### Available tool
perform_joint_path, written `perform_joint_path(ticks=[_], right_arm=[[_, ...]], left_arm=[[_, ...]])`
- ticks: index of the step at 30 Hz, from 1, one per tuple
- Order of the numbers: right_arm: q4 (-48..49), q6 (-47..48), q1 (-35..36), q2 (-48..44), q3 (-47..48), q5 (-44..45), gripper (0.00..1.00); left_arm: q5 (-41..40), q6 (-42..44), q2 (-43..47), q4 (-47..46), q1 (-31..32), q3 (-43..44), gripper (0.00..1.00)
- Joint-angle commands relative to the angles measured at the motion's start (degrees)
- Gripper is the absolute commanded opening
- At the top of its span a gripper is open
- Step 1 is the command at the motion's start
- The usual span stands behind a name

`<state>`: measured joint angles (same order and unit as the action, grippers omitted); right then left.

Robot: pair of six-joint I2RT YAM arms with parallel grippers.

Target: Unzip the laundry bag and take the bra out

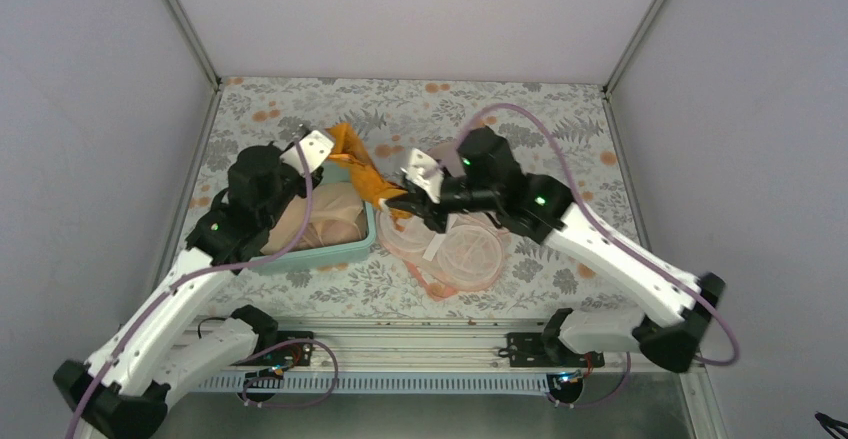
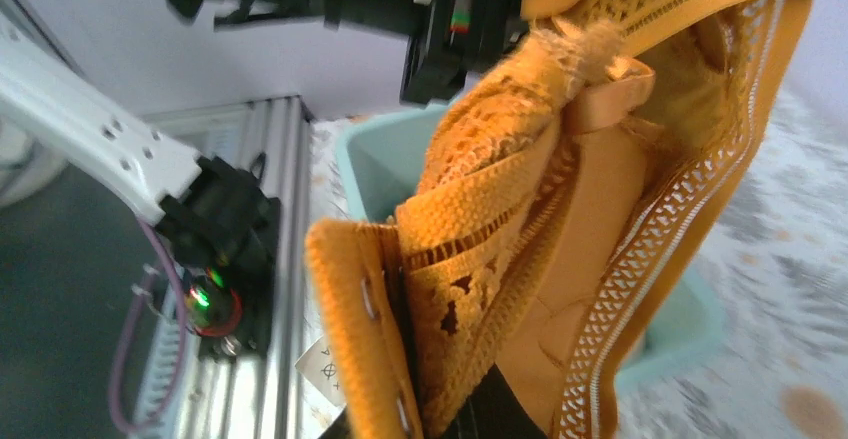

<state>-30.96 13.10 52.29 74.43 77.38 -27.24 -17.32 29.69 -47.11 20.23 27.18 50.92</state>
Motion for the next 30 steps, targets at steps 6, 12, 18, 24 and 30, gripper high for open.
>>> perform_joint_path(ticks=[6, 12, 18, 24, 30], right_arm=[[3.27, -11.26, -0.34, 21.22, 13.74, -16.84, 0.04], [-0.39, -11.76, -0.35, 30.11, 17.56, -19.02, 0.04], [-4.85, -11.39, -0.74, 36.87, 21.98, -18.97, 0.04], [-4.67, -14.57, -2.45, 39.07, 23.06, -10.43, 0.23], [-2.52, -16.34, -2.65, 39.22, 24.30, -1.63, 0.33]], left_arm=[[-13.70, 7.76, 9.78, 20.29, -8.72, -5.82, 0.02], [-14.59, 8.90, 12.09, 26.74, -9.07, -9.88, 0.02], [-15.12, 10.42, 11.07, 26.06, -9.15, -12.85, 0.03], [-16.61, 14.17, 10.97, 21.52, -9.14, -17.55, 0.03], [-18.14, 17.55, 8.75, 15.02, -9.10, -18.17, 0.08]])
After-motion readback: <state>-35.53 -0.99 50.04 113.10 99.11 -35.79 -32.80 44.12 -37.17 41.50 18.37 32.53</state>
